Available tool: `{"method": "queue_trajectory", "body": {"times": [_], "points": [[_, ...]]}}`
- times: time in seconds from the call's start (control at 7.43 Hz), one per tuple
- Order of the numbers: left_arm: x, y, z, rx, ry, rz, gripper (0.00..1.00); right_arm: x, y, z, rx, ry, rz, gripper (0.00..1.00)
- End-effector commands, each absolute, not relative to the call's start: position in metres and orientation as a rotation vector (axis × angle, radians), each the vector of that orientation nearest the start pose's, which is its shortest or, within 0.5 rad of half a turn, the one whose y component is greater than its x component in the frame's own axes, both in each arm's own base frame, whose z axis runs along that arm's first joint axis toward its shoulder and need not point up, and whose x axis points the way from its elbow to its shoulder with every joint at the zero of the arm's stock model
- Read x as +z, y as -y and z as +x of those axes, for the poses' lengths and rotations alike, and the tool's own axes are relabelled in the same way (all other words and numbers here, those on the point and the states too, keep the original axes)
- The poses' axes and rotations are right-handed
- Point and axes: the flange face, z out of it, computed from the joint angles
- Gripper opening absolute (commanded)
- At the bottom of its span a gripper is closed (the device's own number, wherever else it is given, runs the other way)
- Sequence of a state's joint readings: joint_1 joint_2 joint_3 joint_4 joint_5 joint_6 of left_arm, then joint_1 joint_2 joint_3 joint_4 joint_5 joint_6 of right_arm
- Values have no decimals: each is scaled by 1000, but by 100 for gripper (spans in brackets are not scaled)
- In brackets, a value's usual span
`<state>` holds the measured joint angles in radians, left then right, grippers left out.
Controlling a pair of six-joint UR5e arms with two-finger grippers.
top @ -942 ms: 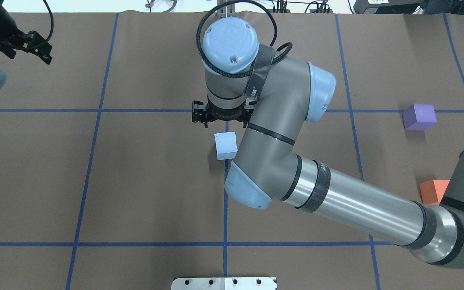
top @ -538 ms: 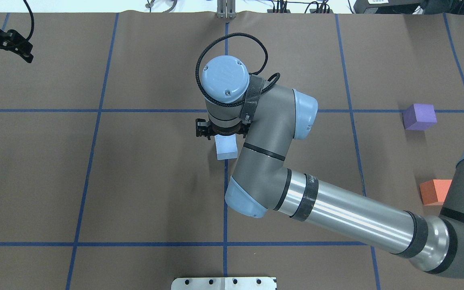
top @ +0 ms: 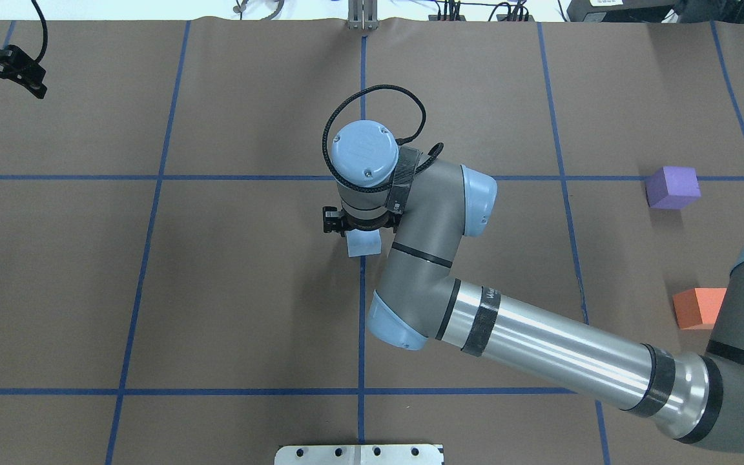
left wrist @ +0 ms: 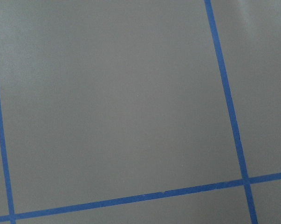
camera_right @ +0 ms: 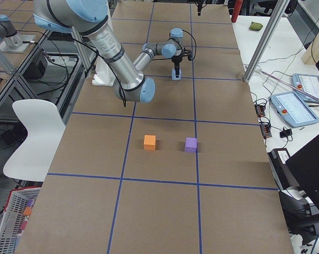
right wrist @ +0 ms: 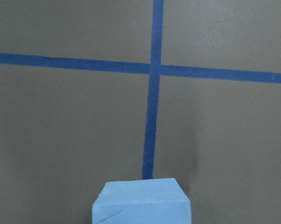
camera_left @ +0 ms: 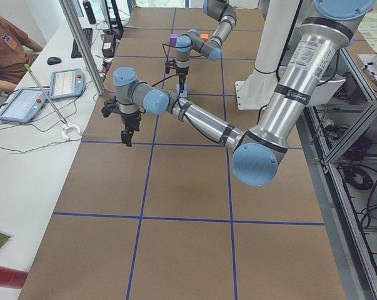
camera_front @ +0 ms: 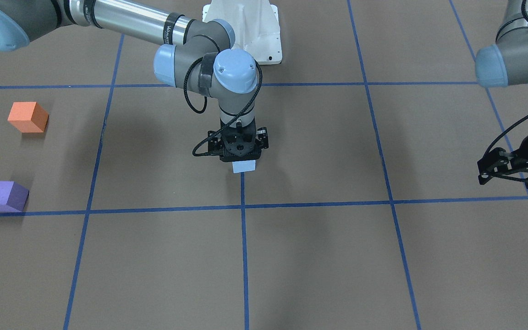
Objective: Place blue block between orange and purple blocks
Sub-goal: 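Lower the right gripper and grasp the light blue cube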
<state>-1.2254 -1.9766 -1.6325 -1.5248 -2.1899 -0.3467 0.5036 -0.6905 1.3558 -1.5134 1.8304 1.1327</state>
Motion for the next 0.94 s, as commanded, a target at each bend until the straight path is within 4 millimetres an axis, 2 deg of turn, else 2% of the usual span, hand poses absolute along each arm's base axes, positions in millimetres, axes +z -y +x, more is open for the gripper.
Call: {"method": "queue_trajectory", "body": {"times": [0.0, 0.4, 0.54, 0.67, 0.81], "points": [[408, 629, 146, 130, -713, 180, 100, 211, 468, -632, -39, 771, 111, 100], [406, 629, 146, 131, -714, 183, 100, 208, 467, -632, -41, 776, 110, 100], [406, 629, 146, 131, -714, 183, 100, 206, 468, -631, -36, 779, 111, 71], [405, 629, 146, 132, -716, 184, 100, 203, 468, -631, -37, 786, 114, 1], [405, 629, 146, 132, -715, 186, 100, 200, 468, -630, -35, 804, 124, 0]]}}
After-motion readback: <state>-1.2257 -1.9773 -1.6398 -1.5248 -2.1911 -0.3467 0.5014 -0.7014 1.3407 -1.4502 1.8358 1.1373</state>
